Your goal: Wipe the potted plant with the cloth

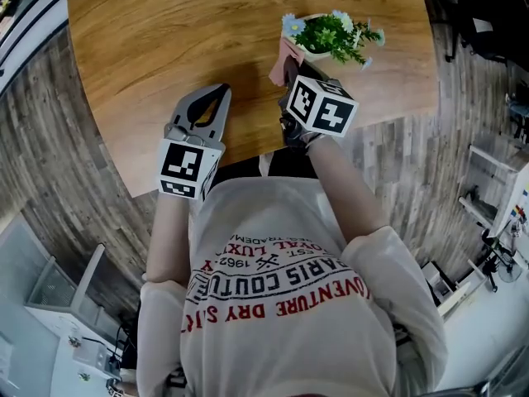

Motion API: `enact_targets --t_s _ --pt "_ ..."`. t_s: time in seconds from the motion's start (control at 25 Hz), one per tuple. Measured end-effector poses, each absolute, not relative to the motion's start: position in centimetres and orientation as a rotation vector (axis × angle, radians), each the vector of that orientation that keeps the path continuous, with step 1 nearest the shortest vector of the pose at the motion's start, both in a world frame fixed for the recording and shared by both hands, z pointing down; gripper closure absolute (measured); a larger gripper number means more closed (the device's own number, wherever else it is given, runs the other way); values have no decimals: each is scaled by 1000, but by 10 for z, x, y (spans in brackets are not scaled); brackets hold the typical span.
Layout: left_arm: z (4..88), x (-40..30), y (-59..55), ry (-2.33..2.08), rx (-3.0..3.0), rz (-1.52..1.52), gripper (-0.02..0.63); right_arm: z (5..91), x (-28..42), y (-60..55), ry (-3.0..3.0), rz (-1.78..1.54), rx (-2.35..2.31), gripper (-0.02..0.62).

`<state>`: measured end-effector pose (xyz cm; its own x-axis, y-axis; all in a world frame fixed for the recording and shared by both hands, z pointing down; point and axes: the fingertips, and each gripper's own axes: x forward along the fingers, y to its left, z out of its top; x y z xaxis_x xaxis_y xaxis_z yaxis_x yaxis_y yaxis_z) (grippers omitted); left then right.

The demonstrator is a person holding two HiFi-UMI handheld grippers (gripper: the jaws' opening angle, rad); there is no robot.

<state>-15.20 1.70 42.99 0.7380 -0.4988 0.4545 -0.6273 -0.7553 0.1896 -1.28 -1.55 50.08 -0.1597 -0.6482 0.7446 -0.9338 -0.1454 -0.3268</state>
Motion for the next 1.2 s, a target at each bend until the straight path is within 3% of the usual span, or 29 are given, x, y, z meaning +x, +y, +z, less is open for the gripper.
enact_targets --t_s 0.88,1.2 --pt "443 -112 20 -858 2594 576 591 513 52 22 -1776 1228 1709 552" --pt "439 -74 18 -861 2594 497 583 494 125 40 -1792 879 1576 552"
